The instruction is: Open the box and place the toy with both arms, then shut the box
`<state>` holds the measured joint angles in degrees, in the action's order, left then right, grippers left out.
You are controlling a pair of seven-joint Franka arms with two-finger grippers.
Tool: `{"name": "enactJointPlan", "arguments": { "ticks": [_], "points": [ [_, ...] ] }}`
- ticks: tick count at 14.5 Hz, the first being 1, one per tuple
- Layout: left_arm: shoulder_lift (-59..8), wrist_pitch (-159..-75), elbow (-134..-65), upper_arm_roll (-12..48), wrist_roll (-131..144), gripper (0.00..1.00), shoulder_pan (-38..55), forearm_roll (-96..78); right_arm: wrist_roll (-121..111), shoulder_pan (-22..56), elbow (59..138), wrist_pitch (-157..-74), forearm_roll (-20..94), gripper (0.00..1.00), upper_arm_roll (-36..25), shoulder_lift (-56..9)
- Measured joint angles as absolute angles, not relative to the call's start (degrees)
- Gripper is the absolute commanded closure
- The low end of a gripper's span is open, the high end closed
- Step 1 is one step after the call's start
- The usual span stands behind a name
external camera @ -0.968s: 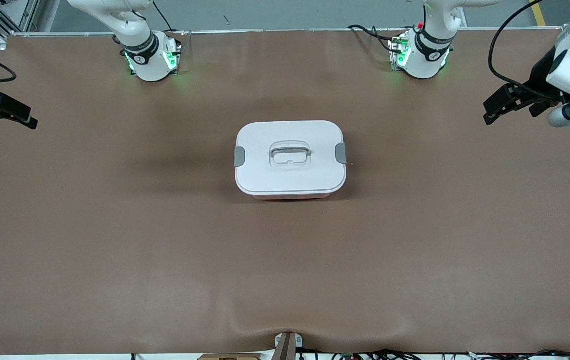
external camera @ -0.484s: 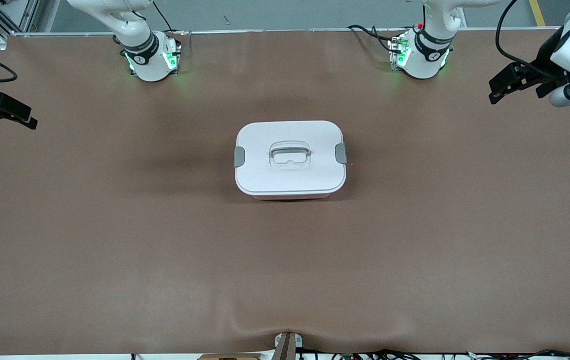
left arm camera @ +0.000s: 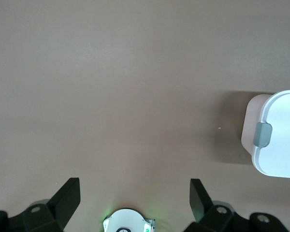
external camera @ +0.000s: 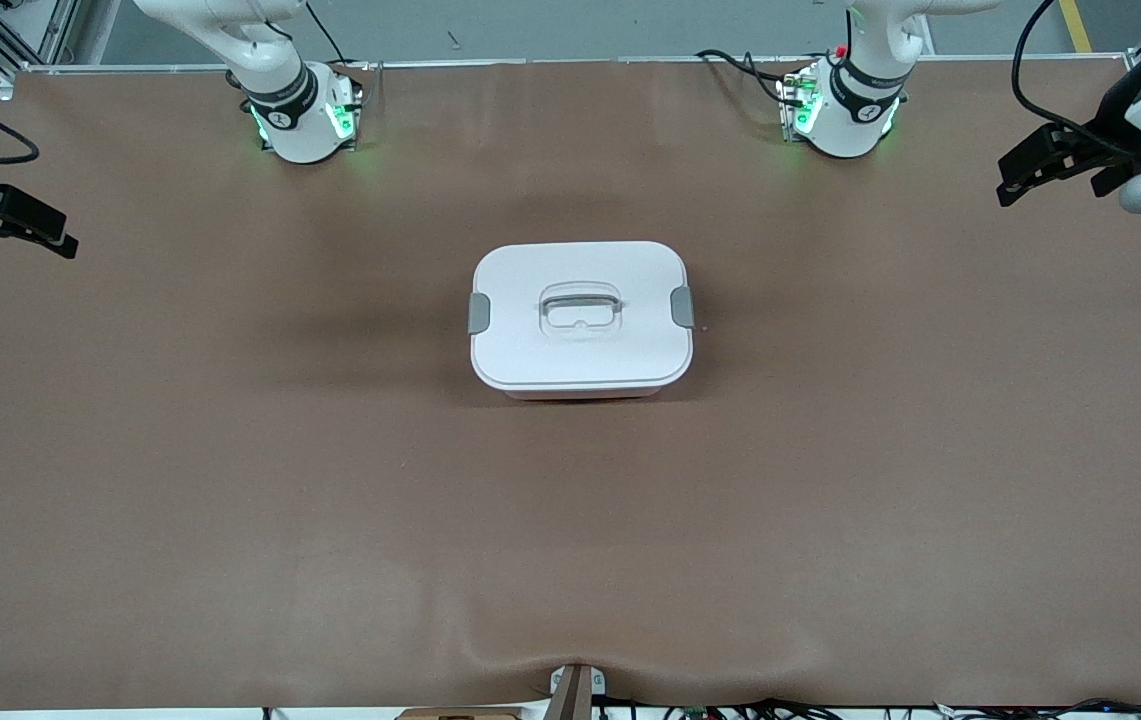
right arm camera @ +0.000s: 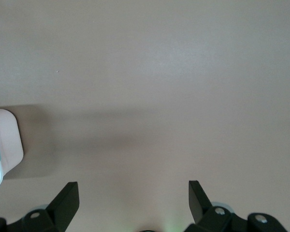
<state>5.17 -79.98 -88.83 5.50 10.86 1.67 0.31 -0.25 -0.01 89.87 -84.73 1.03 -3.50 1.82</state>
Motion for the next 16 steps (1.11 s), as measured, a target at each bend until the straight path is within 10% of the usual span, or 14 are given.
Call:
{"name": "enactJointPlan", "arguments": {
  "ticks": [16],
  "points": [
    [5.14,-85.8,-91.37,1.06,5.62,0.0,1.92,0.28,-0.25,-0.01,89.84,-84.73,1.03,0.0,-3.51,1.82]
  ]
}}
